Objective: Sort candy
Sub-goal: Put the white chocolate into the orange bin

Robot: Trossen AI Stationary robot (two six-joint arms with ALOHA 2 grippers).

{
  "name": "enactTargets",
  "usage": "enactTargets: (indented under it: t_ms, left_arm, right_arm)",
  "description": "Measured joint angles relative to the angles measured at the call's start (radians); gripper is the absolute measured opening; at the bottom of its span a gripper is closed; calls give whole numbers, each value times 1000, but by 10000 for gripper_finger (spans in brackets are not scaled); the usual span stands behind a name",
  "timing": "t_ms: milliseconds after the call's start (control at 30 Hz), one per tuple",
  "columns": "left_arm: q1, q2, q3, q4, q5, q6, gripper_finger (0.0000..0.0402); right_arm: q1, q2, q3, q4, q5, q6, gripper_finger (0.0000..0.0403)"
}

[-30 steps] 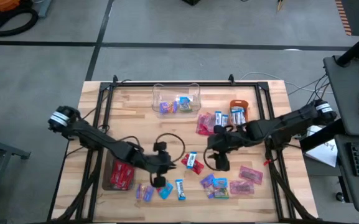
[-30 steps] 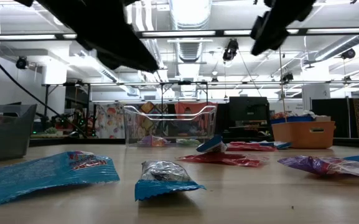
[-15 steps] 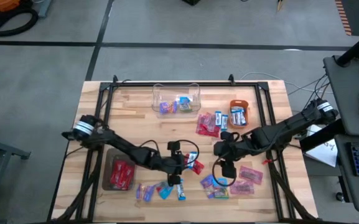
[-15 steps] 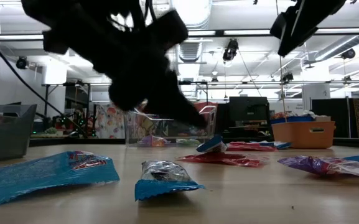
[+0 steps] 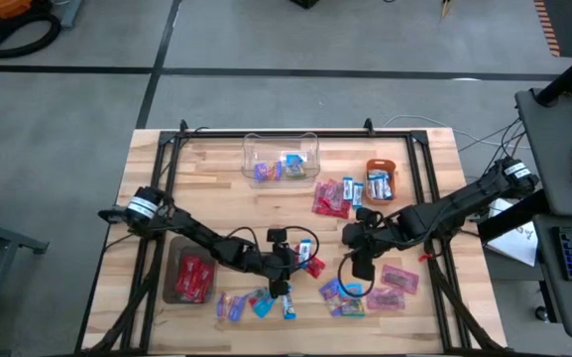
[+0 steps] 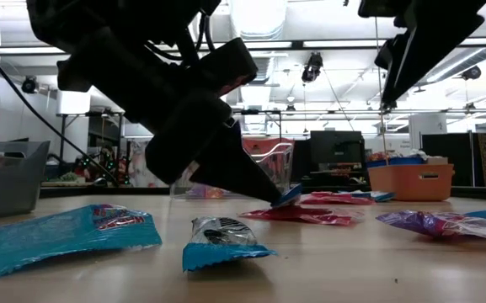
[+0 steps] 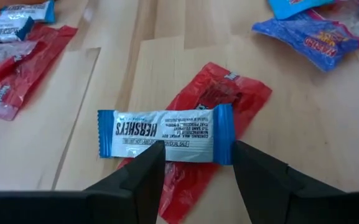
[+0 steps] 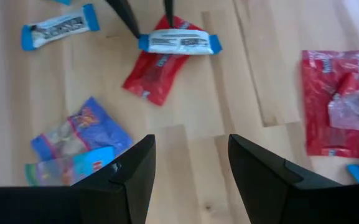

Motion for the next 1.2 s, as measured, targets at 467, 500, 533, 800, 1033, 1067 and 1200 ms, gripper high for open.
enactTargets:
  t_ms: [467, 500, 533, 800, 1033, 1067, 1200]
  left_arm:
    - [10, 0, 0, 1, -26, -60, 169]
    - [10, 0, 0, 1, -26, -66, 169]
    - [11, 0, 0, 1, -26, -69, 169]
    - [24, 7, 0, 9, -28, -78, 169]
    - [29, 31, -1, 17, -30, -101, 135]
    - [29, 32, -1, 17, -30, -101, 124]
    - [29, 32, -1, 17, -30, -94, 70]
  right_arm:
    - [0, 0, -61, 104, 25, -2, 192]
    - [0, 0, -68, 111, 25, -3, 192]
    - [0, 0, -76, 122, 25, -3, 192]
    - [0, 0, -155, 230, 27, -8, 192]
    - [0, 2, -249, 450, 98, -69, 192]
    - [0, 2, -257, 458, 114, -68, 192]
    - [0, 2, -281, 490, 182, -36, 192]
